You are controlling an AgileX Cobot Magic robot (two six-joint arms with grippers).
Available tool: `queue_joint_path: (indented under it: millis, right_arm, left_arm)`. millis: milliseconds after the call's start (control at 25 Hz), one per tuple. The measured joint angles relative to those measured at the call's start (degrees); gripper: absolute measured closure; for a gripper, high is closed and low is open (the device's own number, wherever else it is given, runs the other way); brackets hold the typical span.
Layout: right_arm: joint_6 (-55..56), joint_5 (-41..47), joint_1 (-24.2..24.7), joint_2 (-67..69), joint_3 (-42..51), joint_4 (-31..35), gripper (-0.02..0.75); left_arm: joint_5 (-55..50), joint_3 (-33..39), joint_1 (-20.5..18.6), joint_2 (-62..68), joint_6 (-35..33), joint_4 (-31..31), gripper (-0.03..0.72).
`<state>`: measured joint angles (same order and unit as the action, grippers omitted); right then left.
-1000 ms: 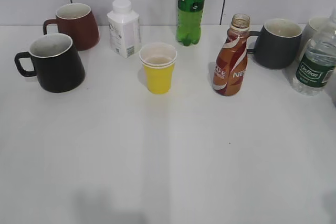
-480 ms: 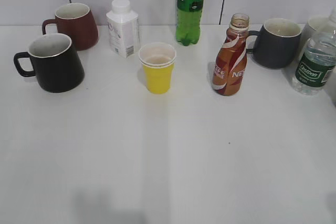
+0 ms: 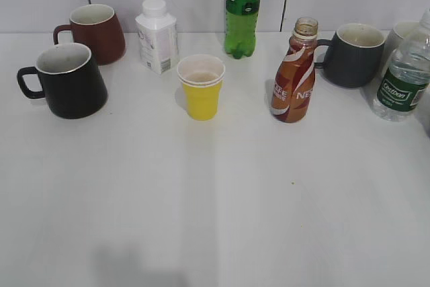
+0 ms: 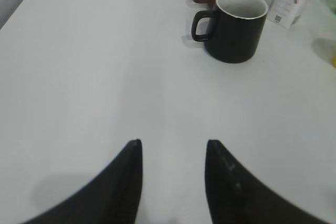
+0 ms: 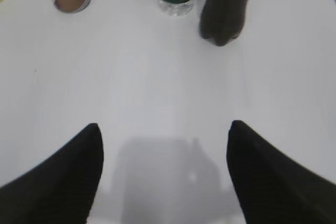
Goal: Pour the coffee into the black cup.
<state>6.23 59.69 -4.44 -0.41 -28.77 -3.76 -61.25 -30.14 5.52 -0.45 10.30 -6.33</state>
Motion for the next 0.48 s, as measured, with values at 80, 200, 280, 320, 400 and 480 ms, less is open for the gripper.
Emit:
queue_joint_path:
  millis: [80, 200, 280, 320, 400, 480]
  right_arm:
    - [0.00, 0.00, 1.03, -0.06, 0.00, 0.06, 0.167]
    - [0.00, 0.00, 1.57, -0.06, 0.00, 0.06, 0.167]
    - [0.00, 0.00, 1.57, -0.06, 0.00, 0.06, 0.167]
    - [0.00, 0.00, 1.57, -0.06, 0.00, 0.06, 0.167]
    - [0.00, 0.00, 1.59, -0.06, 0.00, 0.06, 0.167]
    - [0.00, 0.00, 1.59, -0.06, 0.00, 0.06, 0.167]
  left_arm:
    - [0.00, 0.00, -0.39, 0.00, 0.00, 0.00, 0.379]
    - [0.00, 0.00, -0.78, 0.00, 0.00, 0.00, 0.379]
    - [0.00, 0.00, -0.89, 0.00, 0.00, 0.00, 0.379]
    - [0.00, 0.00, -0.93, 0.00, 0.00, 0.00, 0.379]
    - [0.00, 0.00, -0.95, 0.00, 0.00, 0.00, 0.379]
    - [0.00, 0.00, -0.95, 0.00, 0.00, 0.00, 0.379]
